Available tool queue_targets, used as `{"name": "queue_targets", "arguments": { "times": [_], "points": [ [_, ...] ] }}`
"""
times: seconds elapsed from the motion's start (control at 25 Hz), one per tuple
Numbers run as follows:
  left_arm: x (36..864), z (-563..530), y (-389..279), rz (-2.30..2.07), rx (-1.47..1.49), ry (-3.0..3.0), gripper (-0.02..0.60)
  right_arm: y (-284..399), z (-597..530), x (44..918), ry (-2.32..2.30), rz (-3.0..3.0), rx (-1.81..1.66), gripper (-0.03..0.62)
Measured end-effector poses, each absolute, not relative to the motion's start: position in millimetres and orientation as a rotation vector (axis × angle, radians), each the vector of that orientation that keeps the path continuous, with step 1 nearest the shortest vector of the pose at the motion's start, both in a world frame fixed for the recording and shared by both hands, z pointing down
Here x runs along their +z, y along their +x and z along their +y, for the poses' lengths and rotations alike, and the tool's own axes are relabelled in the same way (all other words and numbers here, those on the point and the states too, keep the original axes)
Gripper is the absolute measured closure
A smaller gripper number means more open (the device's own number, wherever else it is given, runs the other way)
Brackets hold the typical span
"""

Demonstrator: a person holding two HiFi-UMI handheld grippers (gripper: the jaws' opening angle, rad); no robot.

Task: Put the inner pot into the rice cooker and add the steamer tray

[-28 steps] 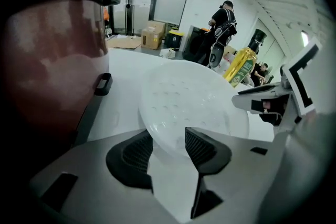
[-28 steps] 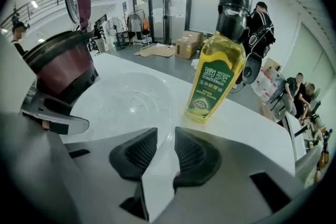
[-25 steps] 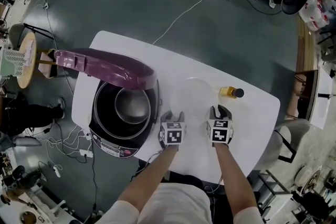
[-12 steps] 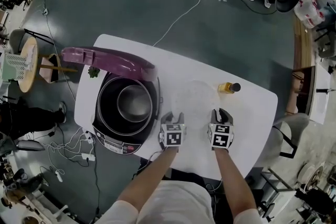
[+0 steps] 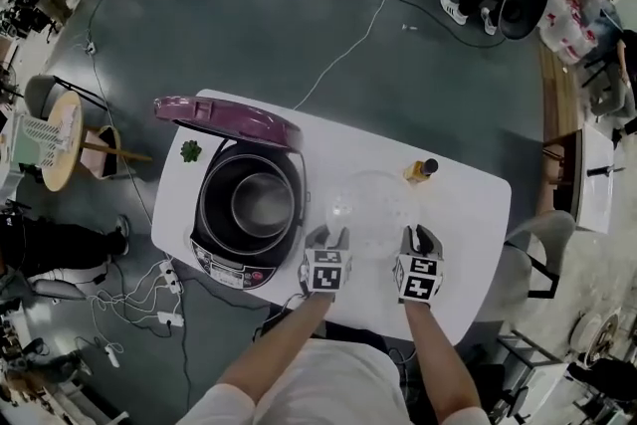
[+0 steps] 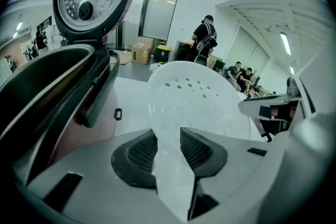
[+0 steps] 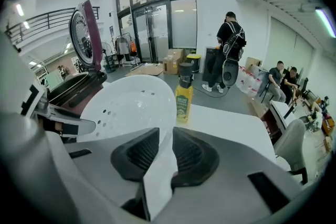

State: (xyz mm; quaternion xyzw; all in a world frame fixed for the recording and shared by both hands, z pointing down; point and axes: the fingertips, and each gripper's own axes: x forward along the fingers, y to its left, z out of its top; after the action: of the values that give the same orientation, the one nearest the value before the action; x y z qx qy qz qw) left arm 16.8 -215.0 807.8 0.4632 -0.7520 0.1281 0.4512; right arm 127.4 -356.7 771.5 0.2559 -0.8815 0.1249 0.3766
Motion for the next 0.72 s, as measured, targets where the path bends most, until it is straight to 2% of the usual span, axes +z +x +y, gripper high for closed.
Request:
{"name": "queue_targets", "arguments": {
  "times": [0.4,0.72],
  "points": [
    [743,-203,9,-1.923,0.341,1.249,0.446,140,-330,714,0.73,-2.327,0.404,0.508],
    [704,-179,-9,-1.951,0.333,1.274,0.448,122,-308,675,0.77,-2.401,0.422,0.513]
  ]
}}
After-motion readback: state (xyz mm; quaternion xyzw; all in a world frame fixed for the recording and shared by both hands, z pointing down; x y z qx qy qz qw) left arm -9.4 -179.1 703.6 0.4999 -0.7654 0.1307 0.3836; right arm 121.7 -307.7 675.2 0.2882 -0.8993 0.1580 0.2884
